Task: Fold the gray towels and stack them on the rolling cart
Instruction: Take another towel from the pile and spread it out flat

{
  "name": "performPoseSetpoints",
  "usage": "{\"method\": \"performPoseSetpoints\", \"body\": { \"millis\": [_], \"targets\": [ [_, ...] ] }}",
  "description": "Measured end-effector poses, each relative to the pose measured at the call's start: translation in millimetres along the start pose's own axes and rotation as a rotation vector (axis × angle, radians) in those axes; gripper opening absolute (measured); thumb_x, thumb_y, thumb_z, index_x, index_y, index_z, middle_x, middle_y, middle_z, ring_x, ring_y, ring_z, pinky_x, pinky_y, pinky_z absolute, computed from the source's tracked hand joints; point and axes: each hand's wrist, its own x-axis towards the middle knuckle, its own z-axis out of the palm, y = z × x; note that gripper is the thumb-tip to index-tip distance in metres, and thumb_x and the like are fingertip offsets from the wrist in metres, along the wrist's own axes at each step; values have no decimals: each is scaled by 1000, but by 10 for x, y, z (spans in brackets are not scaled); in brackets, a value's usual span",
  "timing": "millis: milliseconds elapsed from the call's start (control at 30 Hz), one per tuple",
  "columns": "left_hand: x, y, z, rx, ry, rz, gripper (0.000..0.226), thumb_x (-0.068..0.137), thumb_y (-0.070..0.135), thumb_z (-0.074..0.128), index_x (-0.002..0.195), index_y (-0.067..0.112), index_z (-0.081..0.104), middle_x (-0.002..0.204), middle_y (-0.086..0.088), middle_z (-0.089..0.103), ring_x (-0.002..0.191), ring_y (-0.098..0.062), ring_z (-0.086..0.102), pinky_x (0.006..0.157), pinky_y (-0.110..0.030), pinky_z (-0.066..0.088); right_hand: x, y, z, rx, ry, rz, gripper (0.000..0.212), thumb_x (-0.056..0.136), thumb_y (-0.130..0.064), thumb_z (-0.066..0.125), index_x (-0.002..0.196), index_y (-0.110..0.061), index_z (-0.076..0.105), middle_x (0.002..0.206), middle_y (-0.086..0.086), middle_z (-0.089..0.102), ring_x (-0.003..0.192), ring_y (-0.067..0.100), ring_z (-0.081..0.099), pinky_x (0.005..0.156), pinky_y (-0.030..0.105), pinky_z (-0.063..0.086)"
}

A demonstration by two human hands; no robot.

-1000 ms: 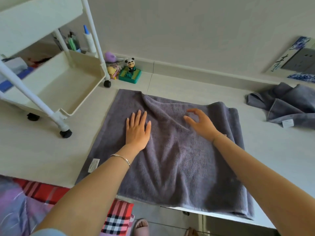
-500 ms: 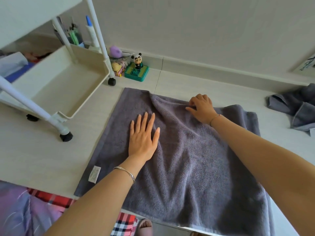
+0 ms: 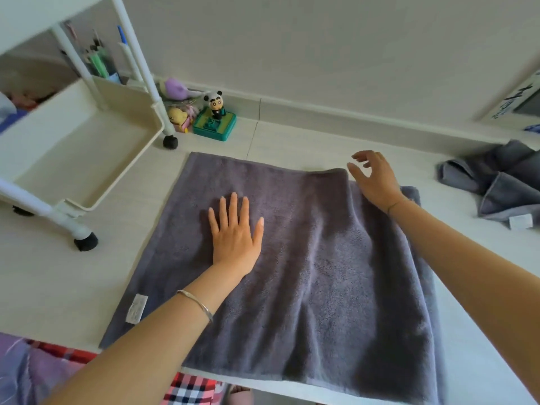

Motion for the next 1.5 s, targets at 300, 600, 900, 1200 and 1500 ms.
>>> {"method": "performPoseSetpoints", "body": {
  "millis": [300, 600, 900, 1200, 1500],
  "targets": [
    [-164, 1166, 295, -77, -86, 285, 70, 89, 52, -4, 151, 26, 15, 159, -1, 11, 147, -24, 5, 117, -47, -5, -616, 641, -512, 173, 52, 378, 11, 89, -20, 59, 89, -11, 66, 75, 5, 64, 67, 27, 62, 73, 40, 53],
    [-174, 1157, 385, -61, -40, 266, 63, 93, 55, 6, 149, 30, 22, 158, 1, 15, 147, -22, 8, 119, -49, 5, -659, 868, -455, 292, -26, 335, 22, 92, -35, 56, 107, -21, 64, 105, 9, 67, 89, 21, 63, 86, 43, 52],
    [-171, 1152, 391, -62, -22, 251, 66, 91, 61, 6, 150, 33, 17, 159, 5, 13, 147, -18, 4, 119, -45, 0, 52, 767, -568, -109, -379, 101, 45, 86, -57, 55, 80, -12, 60, 79, 1, 56, 81, 20, 50, 74, 31, 41],
    [-160, 1207, 372, -67, -92, 206, 75, 82, 69, -15, 149, 39, -1, 159, 10, 0, 146, -14, -7, 118, -44, -7, 333, 1262, -1025, -63, -426, 166, 24, 83, -32, 71, 70, -17, 58, 76, 5, 60, 72, 17, 49, 62, 22, 40],
    [773, 1535, 305, 49, -117, 238, 54, 100, 49, 8, 151, 33, 6, 160, 6, 4, 147, -21, -6, 116, -49, -10, 342, 1278, -752, -199, -398, -8, 35, 86, -50, 60, 67, -20, 58, 68, -2, 59, 69, 17, 53, 71, 32, 43]
  ]
}}
